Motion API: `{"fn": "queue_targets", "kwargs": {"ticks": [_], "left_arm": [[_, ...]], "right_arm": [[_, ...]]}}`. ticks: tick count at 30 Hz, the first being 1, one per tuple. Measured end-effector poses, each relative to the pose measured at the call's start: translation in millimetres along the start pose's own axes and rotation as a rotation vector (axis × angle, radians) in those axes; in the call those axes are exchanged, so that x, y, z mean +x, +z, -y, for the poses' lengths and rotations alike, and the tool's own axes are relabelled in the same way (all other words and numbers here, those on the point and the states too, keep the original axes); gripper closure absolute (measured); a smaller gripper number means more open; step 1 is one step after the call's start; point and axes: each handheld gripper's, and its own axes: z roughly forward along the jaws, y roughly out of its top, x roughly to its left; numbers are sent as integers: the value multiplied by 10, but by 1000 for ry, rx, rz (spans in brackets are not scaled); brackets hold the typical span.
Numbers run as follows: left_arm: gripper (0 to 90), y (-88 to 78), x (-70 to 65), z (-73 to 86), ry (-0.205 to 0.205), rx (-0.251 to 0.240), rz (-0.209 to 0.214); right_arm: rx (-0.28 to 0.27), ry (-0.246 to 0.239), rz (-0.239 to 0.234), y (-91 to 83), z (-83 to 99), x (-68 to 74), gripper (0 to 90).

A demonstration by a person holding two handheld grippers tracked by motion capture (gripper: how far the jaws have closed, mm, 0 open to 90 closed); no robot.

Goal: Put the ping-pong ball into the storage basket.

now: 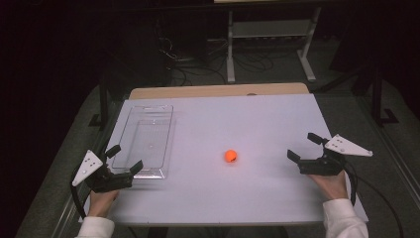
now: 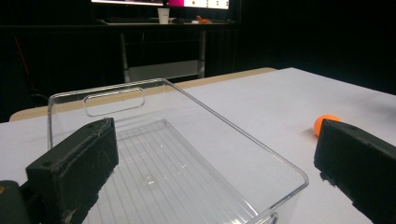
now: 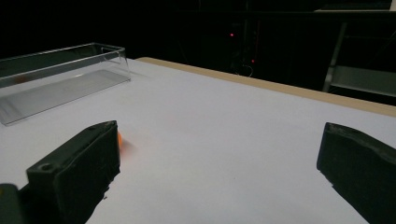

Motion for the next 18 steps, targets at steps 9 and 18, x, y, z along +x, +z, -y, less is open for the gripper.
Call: {"fn": "queue_targets", "kwargs": {"ticks": [9,18], "left_arm": [[0,8,-26,-10,11,8,-2],[0,58,-73,-86,37,34,11]], "right_arm": [[-5,3,6,-14,-1,-1,0],[8,-6,18,-10,9,-3,0]]}}
